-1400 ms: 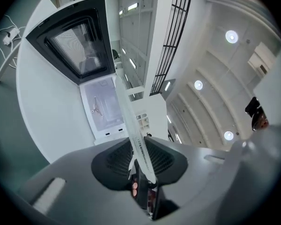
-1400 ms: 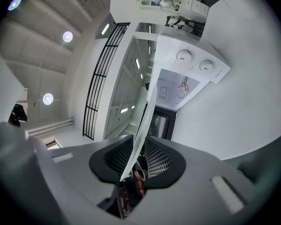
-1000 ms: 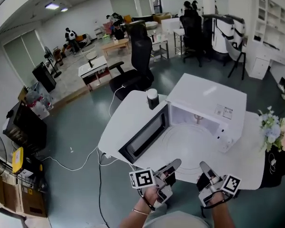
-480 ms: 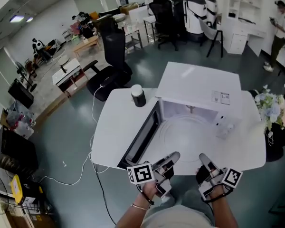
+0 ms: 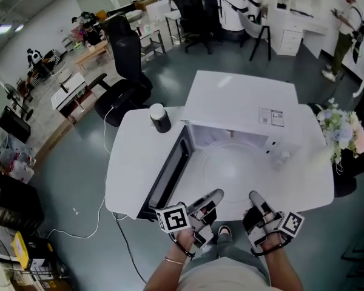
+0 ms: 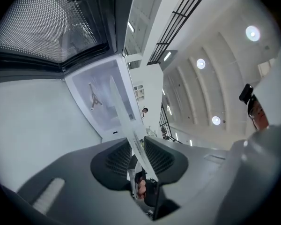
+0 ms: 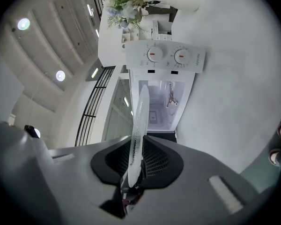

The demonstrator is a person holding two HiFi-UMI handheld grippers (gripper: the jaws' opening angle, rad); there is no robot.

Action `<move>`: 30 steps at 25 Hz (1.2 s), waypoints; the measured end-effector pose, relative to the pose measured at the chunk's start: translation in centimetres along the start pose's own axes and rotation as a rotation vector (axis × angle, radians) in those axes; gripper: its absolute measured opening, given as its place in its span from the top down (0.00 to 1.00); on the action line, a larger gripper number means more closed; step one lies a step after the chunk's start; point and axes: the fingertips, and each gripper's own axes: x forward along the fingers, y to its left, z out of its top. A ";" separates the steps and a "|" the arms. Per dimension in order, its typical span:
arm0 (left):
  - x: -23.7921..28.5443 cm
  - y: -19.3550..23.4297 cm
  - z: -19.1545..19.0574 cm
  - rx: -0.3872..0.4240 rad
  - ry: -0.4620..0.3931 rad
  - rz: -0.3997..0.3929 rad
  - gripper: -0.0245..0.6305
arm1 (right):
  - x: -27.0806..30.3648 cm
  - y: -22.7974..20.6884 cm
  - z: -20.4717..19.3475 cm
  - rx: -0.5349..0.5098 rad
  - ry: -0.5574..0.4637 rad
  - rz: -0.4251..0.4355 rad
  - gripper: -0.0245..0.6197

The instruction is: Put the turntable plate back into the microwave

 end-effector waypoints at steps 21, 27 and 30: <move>2.5 1.8 0.2 -0.006 -0.019 0.007 0.82 | 0.6 -1.8 2.5 0.100 -0.060 0.055 0.88; 2.8 2.4 0.0 0.021 -0.008 0.076 0.81 | 0.7 -2.3 2.7 0.109 -0.059 0.053 0.88; 2.7 2.5 -0.1 0.075 0.002 0.116 0.79 | 0.7 -2.2 2.8 0.106 -0.052 0.063 0.88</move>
